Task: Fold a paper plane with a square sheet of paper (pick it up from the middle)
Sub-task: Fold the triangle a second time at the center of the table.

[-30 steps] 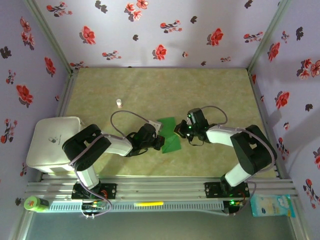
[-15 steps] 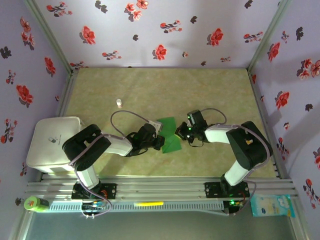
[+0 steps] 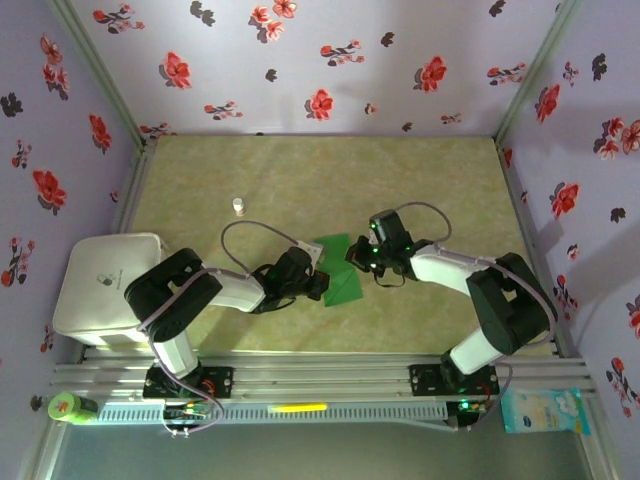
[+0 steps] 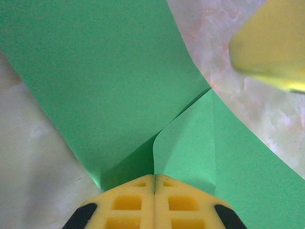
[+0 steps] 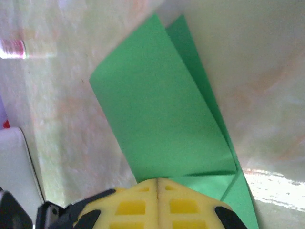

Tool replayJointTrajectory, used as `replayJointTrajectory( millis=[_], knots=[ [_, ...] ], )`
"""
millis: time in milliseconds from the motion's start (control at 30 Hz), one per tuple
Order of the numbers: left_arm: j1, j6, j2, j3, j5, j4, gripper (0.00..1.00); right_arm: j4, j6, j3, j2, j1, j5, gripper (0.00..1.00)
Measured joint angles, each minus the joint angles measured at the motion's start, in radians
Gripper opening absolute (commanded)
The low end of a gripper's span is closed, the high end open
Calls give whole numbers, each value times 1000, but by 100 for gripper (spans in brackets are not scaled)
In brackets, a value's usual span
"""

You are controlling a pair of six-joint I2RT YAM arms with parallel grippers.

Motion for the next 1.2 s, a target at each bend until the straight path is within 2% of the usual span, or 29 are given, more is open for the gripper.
replayJointTrajectory(
  millis=[367, 700, 833, 1033, 1133, 1200],
  knots=[
    [0, 2, 0, 5, 0, -9, 5, 46, 9, -39, 53, 30, -80, 3],
    [1, 3, 0, 5, 0, -11, 5, 67, 2, -55, 108, 30, -88, 2],
    [1, 3, -5, 5, 0, -19, 11, 78, -3, -56, 114, 30, -92, 2],
    [5, 3, -67, 18, -6, -110, 27, 90, -3, -58, 116, 30, -91, 1],
    [6, 2, -139, 19, -19, -158, 29, 92, -2, -59, 116, 30, -91, 1],
    [6, -5, -184, 24, -23, -184, 27, 96, -1, -61, 116, 30, -91, 1]
  ],
)
